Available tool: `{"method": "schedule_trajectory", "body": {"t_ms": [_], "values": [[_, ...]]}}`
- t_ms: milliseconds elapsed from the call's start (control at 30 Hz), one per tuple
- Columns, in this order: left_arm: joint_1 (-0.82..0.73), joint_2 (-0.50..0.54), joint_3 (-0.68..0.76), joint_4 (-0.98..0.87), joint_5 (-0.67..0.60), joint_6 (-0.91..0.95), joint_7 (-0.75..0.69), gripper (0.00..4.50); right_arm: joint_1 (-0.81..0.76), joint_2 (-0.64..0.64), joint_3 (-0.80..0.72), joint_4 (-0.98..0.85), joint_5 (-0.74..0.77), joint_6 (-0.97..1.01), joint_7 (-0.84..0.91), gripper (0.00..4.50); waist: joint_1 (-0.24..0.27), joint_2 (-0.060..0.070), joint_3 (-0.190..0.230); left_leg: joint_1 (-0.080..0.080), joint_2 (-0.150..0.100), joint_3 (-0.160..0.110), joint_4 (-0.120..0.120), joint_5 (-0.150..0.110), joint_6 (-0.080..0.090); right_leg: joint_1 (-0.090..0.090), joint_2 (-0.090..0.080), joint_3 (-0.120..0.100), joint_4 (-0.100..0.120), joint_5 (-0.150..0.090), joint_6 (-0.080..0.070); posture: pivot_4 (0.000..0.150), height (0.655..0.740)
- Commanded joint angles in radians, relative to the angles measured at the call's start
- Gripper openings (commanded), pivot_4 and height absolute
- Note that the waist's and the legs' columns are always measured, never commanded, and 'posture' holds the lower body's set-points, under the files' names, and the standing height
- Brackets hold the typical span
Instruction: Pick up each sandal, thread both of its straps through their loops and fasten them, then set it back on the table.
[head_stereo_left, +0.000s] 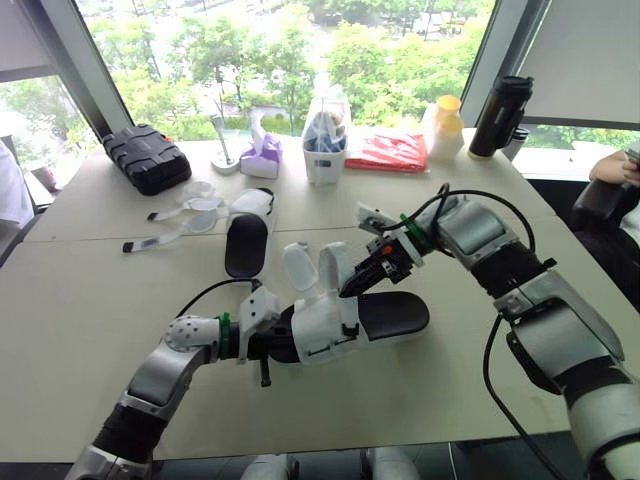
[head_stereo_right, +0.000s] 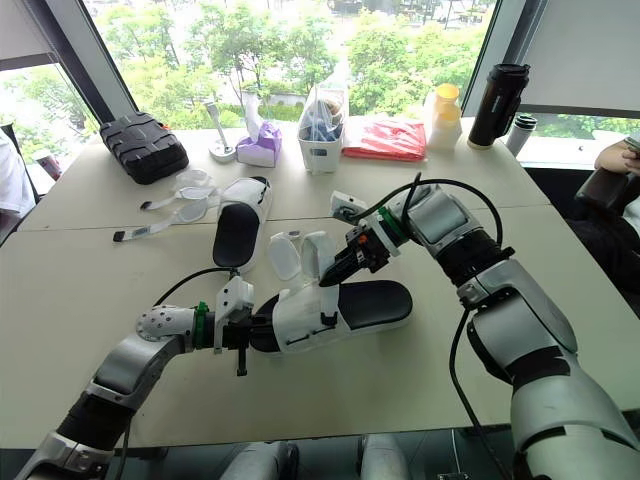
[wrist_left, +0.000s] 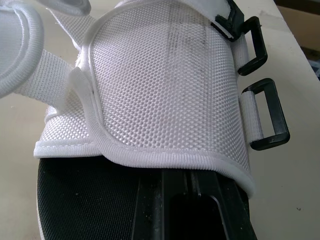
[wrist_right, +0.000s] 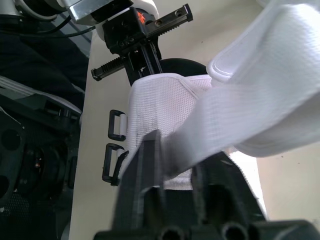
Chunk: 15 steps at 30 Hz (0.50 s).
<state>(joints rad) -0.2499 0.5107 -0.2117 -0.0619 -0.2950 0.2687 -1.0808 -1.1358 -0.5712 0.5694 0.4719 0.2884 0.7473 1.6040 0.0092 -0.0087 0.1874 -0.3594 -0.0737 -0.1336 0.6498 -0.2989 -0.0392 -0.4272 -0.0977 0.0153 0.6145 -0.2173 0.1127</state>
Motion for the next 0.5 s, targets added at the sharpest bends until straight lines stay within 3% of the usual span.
{"method": "schedule_trajectory", "body": {"t_ms": [33,500], "values": [[0.009,0.004,-0.021,0.012,0.017,0.012,0.003,0.00,0.025,-0.016,-0.070,-0.104,0.024,0.092,-0.033,2.76,0.001,0.000,0.000,0.000,0.000,0.000,0.000,0.000,0.000,0.000,0.000,0.000,0.000,0.000,0.000,0.150,0.7400],[0.004,0.006,-0.020,0.024,0.018,0.004,-0.005,0.00,0.192,0.006,-0.375,-0.450,0.232,0.634,-0.405,2.76,0.002,0.000,0.000,-0.001,0.000,0.000,0.000,0.000,0.000,-0.001,0.000,0.000,0.000,0.000,0.000,0.150,0.7400]]}}
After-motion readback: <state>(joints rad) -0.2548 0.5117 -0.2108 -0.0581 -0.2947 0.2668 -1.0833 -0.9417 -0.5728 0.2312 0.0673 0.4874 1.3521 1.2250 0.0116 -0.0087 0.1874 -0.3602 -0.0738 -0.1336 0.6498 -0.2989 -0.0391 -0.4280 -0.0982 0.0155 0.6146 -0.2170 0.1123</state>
